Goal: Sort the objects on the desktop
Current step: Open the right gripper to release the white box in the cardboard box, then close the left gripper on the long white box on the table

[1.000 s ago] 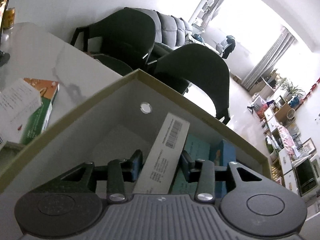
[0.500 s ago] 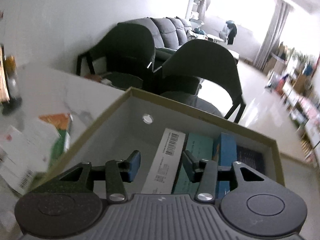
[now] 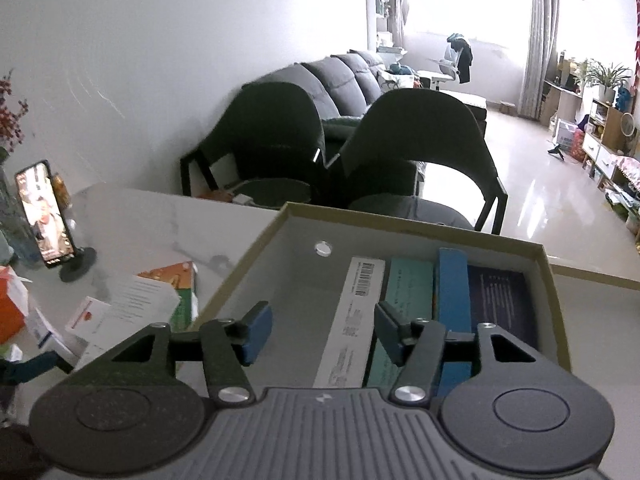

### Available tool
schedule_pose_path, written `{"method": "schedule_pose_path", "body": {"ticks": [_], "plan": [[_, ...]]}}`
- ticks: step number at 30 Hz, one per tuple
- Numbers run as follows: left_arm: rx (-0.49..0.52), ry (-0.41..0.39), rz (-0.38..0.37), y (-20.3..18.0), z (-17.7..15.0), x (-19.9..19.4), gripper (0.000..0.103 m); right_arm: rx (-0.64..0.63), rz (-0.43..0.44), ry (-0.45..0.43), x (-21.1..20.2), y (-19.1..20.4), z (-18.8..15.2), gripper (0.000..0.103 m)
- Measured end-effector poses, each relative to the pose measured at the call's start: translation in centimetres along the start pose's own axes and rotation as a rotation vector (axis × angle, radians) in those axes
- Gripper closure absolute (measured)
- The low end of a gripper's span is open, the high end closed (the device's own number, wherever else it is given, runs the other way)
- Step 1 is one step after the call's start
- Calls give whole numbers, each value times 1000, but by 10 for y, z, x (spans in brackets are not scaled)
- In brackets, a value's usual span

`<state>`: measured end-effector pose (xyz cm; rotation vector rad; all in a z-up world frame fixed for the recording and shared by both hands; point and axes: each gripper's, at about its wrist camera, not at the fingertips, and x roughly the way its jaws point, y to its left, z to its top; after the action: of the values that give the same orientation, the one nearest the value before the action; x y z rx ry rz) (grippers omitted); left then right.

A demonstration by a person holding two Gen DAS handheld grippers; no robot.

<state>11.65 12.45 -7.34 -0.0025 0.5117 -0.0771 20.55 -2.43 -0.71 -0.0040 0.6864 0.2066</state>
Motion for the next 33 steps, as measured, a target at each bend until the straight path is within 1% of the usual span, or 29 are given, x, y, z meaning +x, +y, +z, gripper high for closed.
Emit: {"method": "schedule_pose_path", "body": {"ticks": [4, 8, 15, 17, 19, 23, 29, 33], "plan": [[11, 13, 10, -2, 2, 11, 14, 5, 23, -14, -11, 3, -4, 40], [21, 24, 18, -4, 3, 19, 21, 8, 30, -31, -20, 5, -9, 36], [34, 40, 35, -7, 3, 27, 32, -5, 43, -29, -24, 10, -17, 36], [36, 46, 39, -8, 2, 28, 38, -8, 51, -28, -25, 12, -19, 36], [36, 51, 39, -8, 1, 29, 40, -9, 58, -28, -26, 14, -21, 36], [44, 47, 43, -8, -1, 28, 42, -8, 71, -28, -28, 17, -23, 36], [6, 30, 42, -3, -1, 27, 43, -8, 86, -23, -28, 22, -27, 36], [-37, 18, 25, 2, -2, 22, 43, -6, 98, -20, -30, 25, -28, 36]]}}
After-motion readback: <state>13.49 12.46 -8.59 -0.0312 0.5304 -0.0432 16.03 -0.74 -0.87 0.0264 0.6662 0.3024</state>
